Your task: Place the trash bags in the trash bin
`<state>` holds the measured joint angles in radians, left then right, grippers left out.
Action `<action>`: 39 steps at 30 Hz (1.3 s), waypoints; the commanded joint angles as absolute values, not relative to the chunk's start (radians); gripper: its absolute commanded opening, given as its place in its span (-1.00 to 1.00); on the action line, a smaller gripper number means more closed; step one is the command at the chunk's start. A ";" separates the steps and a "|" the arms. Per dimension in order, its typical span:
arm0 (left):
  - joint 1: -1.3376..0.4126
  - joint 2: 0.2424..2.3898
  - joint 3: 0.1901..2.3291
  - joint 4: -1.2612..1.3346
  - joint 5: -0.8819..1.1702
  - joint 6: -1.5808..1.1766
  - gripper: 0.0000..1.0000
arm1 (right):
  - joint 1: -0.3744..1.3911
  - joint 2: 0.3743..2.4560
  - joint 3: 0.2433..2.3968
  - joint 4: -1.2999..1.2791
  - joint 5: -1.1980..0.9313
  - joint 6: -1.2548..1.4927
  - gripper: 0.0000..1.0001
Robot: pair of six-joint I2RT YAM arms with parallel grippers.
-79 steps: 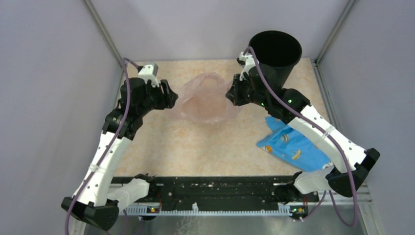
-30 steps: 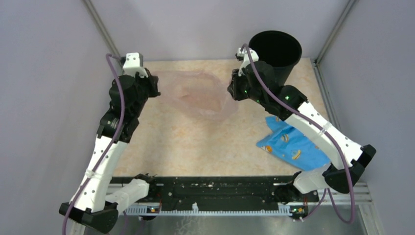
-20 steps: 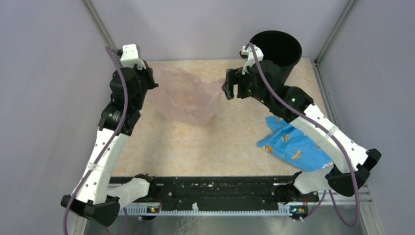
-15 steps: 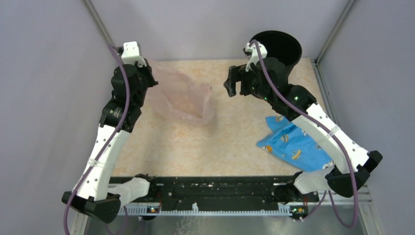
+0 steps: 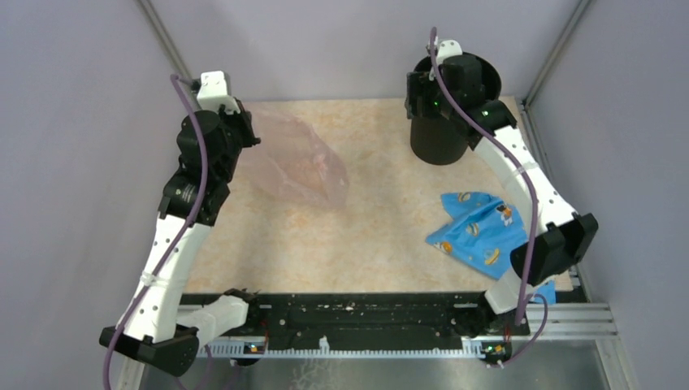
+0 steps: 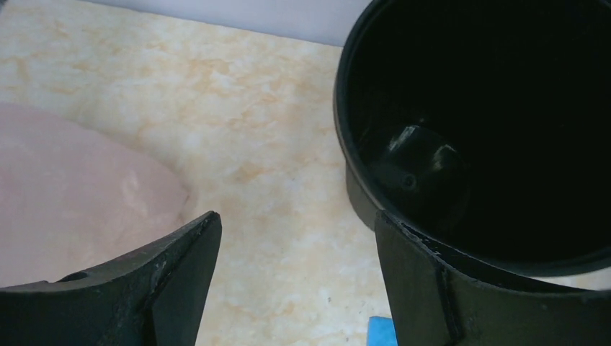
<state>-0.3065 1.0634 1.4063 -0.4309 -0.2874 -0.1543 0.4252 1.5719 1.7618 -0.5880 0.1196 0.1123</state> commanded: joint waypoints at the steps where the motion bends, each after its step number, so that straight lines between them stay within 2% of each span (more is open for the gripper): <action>1: -0.308 1.034 1.436 -0.417 -0.252 -0.155 -1.00 | 0.389 1.662 1.867 -0.590 0.091 0.005 0.50; 13: -0.310 1.025 1.454 -0.439 -0.227 -0.161 -1.00 | 0.345 1.920 2.133 -0.732 0.091 -0.194 0.27; 19: -0.310 1.024 1.469 -0.442 -0.226 -0.163 -1.00 | 0.345 1.989 2.191 -0.792 0.094 -0.214 0.03; 22: -0.309 1.013 1.466 -0.419 -0.217 -0.163 -1.00 | 0.347 1.982 2.194 -0.805 0.064 -0.197 -0.27; 25: -0.310 0.997 1.464 -0.384 -0.205 -0.170 -1.00 | 0.359 1.964 2.194 -0.809 0.051 -0.181 -0.70; 28: -0.310 0.988 1.468 -0.359 -0.202 -0.173 -1.00 | 0.381 1.940 2.187 -0.818 0.046 -0.167 -0.98; 39: -0.310 0.942 1.468 -0.248 -0.225 -0.190 -1.00 | 0.439 1.808 2.078 -0.800 -0.108 0.028 -1.00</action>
<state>-0.3077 0.9642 1.4368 -0.3603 -0.2161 -0.1696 0.4065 1.9343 2.1078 -0.8398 -0.0010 -0.1009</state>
